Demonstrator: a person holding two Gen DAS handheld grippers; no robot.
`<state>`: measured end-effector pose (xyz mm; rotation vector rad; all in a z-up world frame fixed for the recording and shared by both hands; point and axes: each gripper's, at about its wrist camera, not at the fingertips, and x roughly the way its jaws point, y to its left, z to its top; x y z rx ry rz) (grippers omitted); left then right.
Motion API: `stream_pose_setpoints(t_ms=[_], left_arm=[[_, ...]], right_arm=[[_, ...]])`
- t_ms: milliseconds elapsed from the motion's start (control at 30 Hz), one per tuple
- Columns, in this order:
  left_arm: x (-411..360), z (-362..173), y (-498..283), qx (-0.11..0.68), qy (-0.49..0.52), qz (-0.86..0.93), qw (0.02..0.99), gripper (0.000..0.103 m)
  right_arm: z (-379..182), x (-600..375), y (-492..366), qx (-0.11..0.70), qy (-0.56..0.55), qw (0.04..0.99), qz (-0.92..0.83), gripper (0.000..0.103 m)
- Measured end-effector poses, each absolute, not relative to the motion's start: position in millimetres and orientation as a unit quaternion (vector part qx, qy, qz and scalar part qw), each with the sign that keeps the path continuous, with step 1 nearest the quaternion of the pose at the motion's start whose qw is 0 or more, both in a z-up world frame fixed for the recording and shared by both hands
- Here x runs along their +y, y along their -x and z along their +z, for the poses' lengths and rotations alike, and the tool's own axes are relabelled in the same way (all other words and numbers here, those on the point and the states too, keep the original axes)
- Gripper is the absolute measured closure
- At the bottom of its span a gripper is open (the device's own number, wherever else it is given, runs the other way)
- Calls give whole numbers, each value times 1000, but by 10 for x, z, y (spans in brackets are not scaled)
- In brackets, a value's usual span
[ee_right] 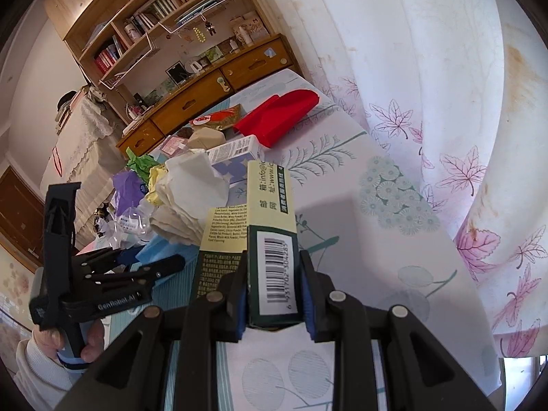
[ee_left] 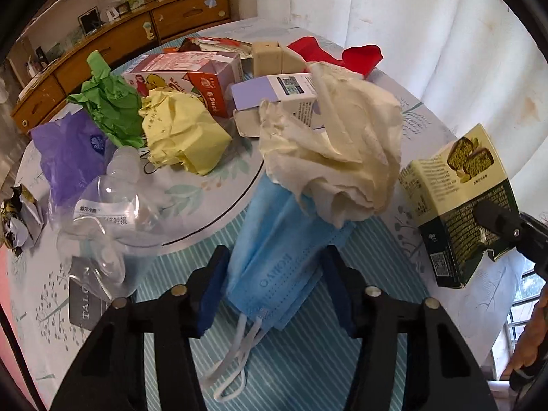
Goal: Collect trash
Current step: 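Grasp the blue face mask with the left gripper, then carry the mask with the left gripper while the right gripper carries the box over the bin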
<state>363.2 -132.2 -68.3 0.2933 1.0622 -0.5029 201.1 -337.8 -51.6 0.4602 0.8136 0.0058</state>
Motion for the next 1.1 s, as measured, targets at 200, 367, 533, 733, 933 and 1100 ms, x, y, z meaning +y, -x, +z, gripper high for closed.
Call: stream_pose_setpoints(t_ms=[200,367,533,733,933,1100], left_arm=[[-1113,-653,-3480,517,-90,-241,816,95],[-887,-557,-3217,519,-48,-234,821,96],[-611,-338,-2762,497,-21,-235,835,96],[-325,-96,-1902,459,-25,-229,858,96],[-89,-196,-1016,459,-28,-215,861,96],[40,-493,-591,490,-26,-205,847,96]], right_arm=[[-515,-3377,-1893,397,-230,889,6,77],[-433,-3300,-1683,394,-229,890,15,77],[-297,-3157,-1430,389,-216,895,32,77],[-118,-2803,-992,386,-164,905,68,77],[-151,-2362,-469,405,-80,904,110,77],[-356,-2083,-131,435,-22,891,131,77]])
